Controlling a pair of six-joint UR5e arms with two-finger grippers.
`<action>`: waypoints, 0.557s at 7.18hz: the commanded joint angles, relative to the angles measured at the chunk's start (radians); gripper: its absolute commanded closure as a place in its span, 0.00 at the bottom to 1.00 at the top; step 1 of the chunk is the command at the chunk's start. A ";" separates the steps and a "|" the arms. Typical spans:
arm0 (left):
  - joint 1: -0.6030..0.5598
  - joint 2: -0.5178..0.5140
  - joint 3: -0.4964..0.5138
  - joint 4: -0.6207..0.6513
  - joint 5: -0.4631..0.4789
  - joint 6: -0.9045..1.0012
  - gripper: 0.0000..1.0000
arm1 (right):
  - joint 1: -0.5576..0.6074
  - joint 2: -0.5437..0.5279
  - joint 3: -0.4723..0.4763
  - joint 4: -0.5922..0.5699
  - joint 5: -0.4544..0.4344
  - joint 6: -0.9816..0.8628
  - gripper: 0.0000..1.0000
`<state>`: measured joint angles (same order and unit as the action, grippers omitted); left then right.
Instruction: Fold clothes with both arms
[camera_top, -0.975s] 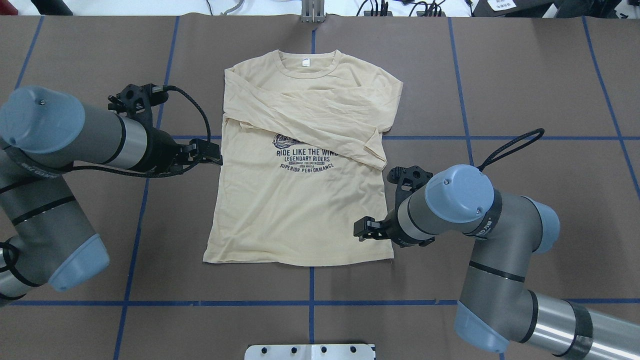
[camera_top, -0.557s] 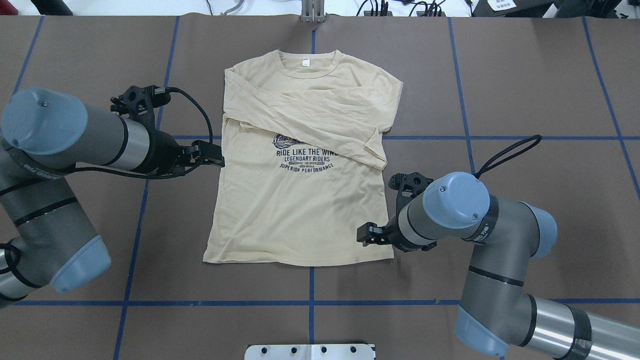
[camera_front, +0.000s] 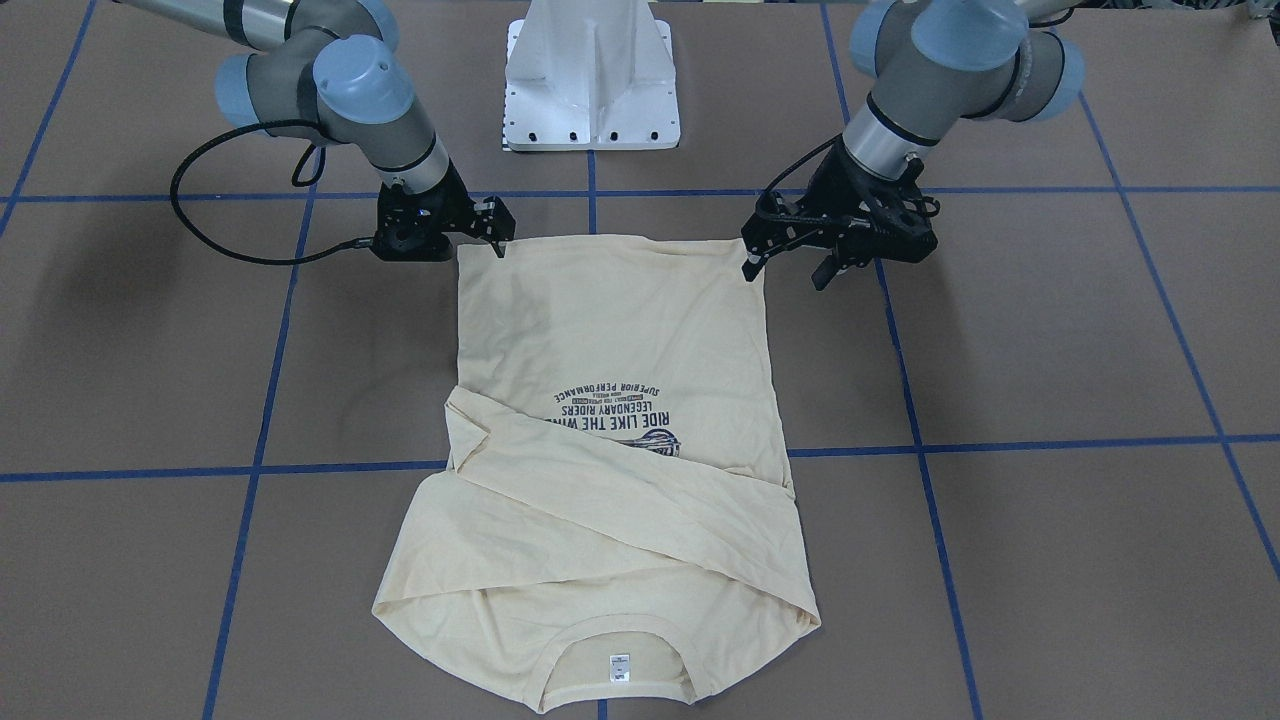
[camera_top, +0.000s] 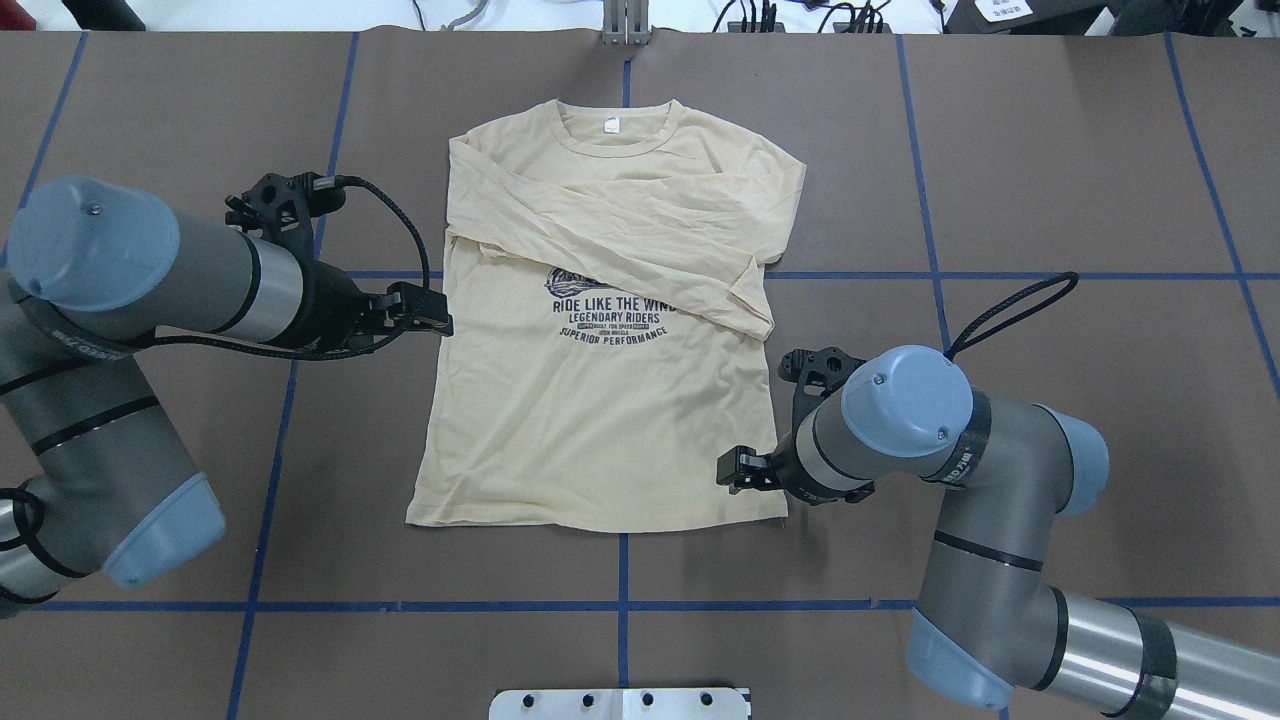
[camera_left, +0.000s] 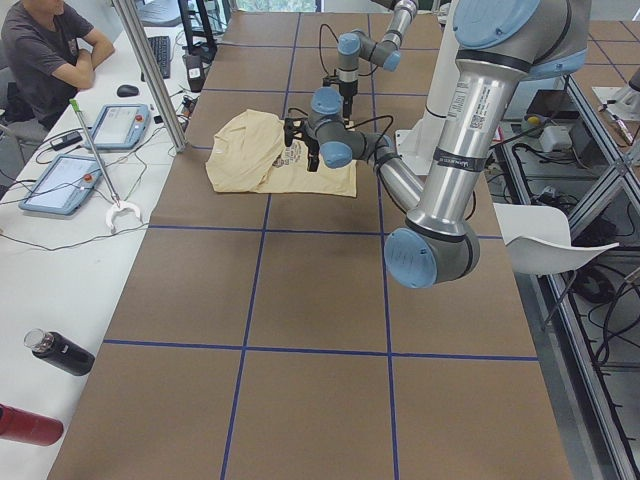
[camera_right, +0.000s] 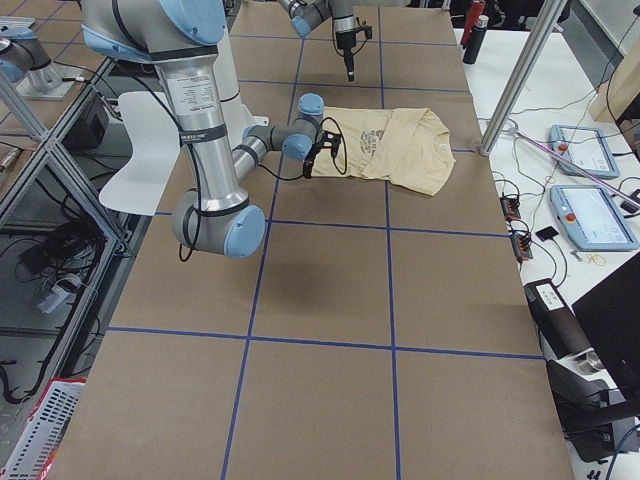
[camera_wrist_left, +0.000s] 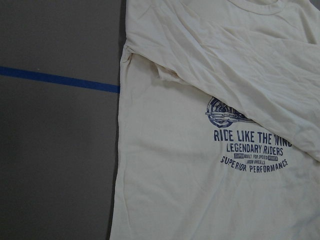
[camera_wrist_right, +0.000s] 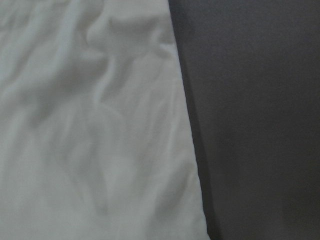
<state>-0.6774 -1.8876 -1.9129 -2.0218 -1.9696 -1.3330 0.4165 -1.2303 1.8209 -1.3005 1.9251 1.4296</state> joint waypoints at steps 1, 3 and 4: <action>0.001 -0.002 0.000 0.000 0.000 0.000 0.00 | 0.004 0.002 -0.009 -0.002 0.000 0.002 0.17; 0.001 -0.002 0.000 0.000 0.000 0.000 0.00 | 0.005 0.003 -0.018 0.000 0.002 0.002 0.31; 0.001 -0.002 0.000 0.000 0.000 0.000 0.00 | 0.005 0.003 -0.018 0.000 0.005 0.002 0.37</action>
<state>-0.6765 -1.8898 -1.9129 -2.0218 -1.9696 -1.3330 0.4214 -1.2274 1.8053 -1.3013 1.9272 1.4312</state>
